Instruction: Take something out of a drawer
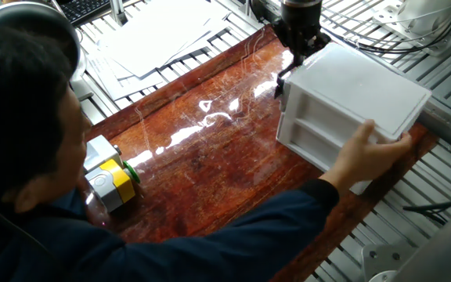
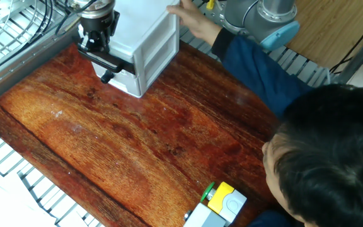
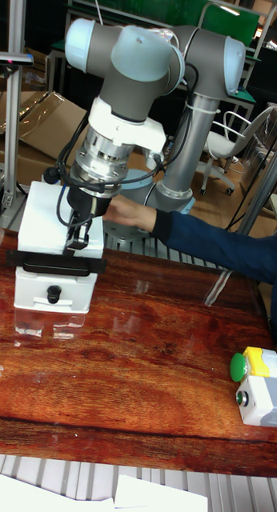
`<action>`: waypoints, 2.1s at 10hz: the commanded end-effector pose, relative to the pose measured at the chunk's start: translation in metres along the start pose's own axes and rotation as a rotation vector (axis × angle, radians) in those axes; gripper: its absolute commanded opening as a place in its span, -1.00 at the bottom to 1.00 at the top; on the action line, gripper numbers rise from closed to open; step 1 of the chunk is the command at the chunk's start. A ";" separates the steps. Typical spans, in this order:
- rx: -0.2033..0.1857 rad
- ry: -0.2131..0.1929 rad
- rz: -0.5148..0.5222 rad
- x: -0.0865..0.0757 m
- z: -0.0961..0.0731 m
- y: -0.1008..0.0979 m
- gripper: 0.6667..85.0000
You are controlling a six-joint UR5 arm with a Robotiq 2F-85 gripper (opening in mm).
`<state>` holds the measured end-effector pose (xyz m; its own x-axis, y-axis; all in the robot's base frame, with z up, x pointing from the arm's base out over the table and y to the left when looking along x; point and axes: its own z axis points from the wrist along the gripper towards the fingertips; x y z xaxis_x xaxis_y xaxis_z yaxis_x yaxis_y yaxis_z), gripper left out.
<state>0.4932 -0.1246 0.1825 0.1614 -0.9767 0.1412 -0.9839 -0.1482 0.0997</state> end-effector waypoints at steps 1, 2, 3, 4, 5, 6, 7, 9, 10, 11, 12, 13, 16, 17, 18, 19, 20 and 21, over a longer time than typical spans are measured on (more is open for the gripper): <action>-0.004 0.002 -0.005 -0.004 -0.012 -0.023 -0.99; -0.009 -0.001 0.004 -0.007 -0.011 -0.025 -0.99; 0.009 0.007 -0.002 -0.006 -0.010 -0.032 -0.99; 0.040 0.033 -0.019 0.000 -0.011 -0.043 -0.99; 0.103 0.073 -0.041 0.009 -0.015 -0.063 -0.99; 0.112 0.084 -0.032 0.010 -0.017 -0.068 -0.99; 0.087 0.071 -0.008 0.007 -0.014 -0.063 -0.99; 0.102 0.071 -0.004 0.005 -0.006 -0.070 -0.99; 0.115 0.076 -0.003 0.005 -0.003 -0.076 -0.99; 0.136 0.099 -0.013 0.008 -0.008 -0.088 -0.99; 0.147 0.110 -0.010 0.009 -0.013 -0.095 -0.99; 0.173 0.115 -0.007 0.009 -0.015 -0.103 -0.99; 0.264 0.134 -0.012 0.010 -0.021 -0.132 -0.99; 0.284 0.134 -0.013 0.008 -0.025 -0.140 -0.99; 0.295 0.130 -0.008 0.007 -0.026 -0.143 -0.99; 0.315 0.130 -0.006 0.006 -0.028 -0.149 -0.99; 0.338 0.132 -0.006 0.006 -0.030 -0.156 -0.99; 0.348 0.129 0.001 0.005 -0.032 -0.159 -0.99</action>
<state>0.6387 -0.1073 0.1946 0.1604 -0.9472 0.2777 -0.9574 -0.2178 -0.1897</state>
